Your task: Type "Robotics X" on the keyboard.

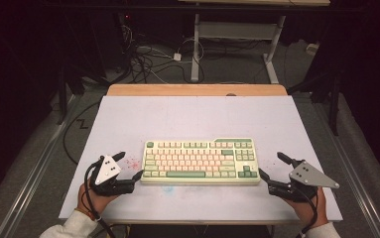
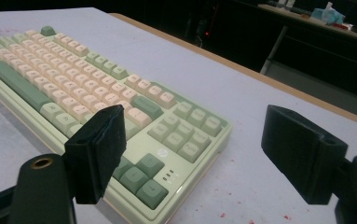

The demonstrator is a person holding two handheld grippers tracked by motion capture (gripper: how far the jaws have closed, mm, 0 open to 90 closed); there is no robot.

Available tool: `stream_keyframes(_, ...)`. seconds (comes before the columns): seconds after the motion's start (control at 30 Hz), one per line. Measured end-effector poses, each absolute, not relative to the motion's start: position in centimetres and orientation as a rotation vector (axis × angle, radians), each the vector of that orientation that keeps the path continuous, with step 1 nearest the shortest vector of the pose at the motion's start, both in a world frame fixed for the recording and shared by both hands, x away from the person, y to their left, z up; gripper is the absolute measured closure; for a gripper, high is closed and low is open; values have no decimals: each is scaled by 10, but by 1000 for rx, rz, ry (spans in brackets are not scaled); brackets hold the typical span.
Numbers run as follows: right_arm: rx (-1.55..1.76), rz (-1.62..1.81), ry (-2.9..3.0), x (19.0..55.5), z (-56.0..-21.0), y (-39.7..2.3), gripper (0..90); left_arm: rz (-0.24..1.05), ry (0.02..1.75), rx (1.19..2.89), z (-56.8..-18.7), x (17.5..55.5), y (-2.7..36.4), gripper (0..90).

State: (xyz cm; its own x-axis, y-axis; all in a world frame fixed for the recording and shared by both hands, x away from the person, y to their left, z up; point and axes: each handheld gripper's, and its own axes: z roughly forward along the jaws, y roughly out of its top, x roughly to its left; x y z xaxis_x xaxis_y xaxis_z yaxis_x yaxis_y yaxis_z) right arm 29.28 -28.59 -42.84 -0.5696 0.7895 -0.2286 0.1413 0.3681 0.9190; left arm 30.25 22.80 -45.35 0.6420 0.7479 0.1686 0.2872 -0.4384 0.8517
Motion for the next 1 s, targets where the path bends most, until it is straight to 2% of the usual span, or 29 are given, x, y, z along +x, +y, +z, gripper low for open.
stream_keyframes(0.67,740,1197,1978,295,-424,-275,229,695,815,2025,-454,302,228,160)
stream_keyframes(0.9,707,1208,2010,303,-420,-263,299,691,823,2024,-454,304,227,177)
stream_keyframes(1.0,674,1214,2049,307,-420,-256,380,686,831,2017,-453,305,229,186)
